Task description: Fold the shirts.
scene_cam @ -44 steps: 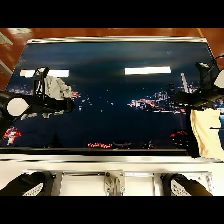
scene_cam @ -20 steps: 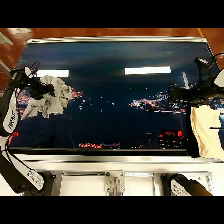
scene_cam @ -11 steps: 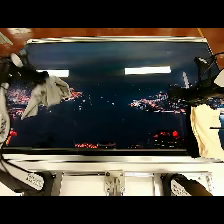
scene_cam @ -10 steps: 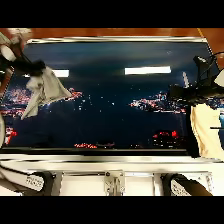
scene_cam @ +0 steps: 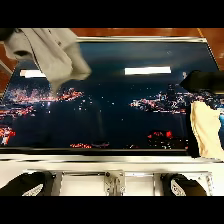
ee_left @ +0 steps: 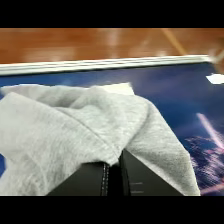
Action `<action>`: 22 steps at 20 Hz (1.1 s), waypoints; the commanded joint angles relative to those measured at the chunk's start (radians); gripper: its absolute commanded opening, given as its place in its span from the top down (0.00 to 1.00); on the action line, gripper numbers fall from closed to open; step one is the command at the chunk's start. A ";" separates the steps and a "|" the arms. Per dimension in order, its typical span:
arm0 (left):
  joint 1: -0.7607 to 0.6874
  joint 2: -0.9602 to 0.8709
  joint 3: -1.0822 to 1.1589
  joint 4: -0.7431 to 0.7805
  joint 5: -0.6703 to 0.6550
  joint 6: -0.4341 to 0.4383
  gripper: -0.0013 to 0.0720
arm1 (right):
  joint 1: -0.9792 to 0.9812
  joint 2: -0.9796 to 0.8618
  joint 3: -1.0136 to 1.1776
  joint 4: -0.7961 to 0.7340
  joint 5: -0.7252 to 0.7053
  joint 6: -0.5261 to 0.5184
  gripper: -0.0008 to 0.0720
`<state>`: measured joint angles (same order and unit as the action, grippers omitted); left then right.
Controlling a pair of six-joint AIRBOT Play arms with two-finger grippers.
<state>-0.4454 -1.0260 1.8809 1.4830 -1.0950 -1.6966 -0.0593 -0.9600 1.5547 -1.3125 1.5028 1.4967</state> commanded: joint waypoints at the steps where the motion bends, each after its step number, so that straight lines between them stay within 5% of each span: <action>1: -0.212 0.029 -0.072 -0.010 -0.004 -0.013 0.94 | 0.000 0.106 0.050 -0.016 0.051 -0.011 0.14; 6: -0.309 -0.027 -0.424 0.026 -0.180 -0.025 0.94 | 0.000 0.119 -0.040 -0.025 0.260 0.000 0.14; 9: -0.267 -0.030 -0.740 0.114 -0.162 -0.045 0.94 | 0.001 0.119 -0.259 -0.001 0.138 0.000 0.14; 12: -0.158 -0.058 -0.931 -0.014 -0.068 -0.110 0.93 | 0.001 0.119 -0.532 0.111 -0.142 0.000 0.14; 13: -0.117 -0.072 -0.949 -0.078 -0.047 -0.115 0.76 | 0.001 0.119 -0.603 0.147 -0.225 -0.001 0.14; 15: -0.039 -0.087 -0.929 -0.149 -0.040 -0.115 0.12 | 0.001 0.119 -0.685 0.179 -0.335 -0.001 0.14; 16: 0.007 -0.085 -0.900 -0.161 -0.058 -0.114 0.04 | 0.000 0.119 -0.686 0.178 -0.362 -0.005 0.14; 22: 0.433 -0.023 -0.684 -0.169 -0.481 0.091 0.05 | -0.121 0.118 -0.588 -0.044 -0.356 -0.036 0.13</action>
<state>-0.2012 -1.0821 1.1450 1.3407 -1.3655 -1.6978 -0.1150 -0.8413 0.9474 -1.2575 1.1637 1.4807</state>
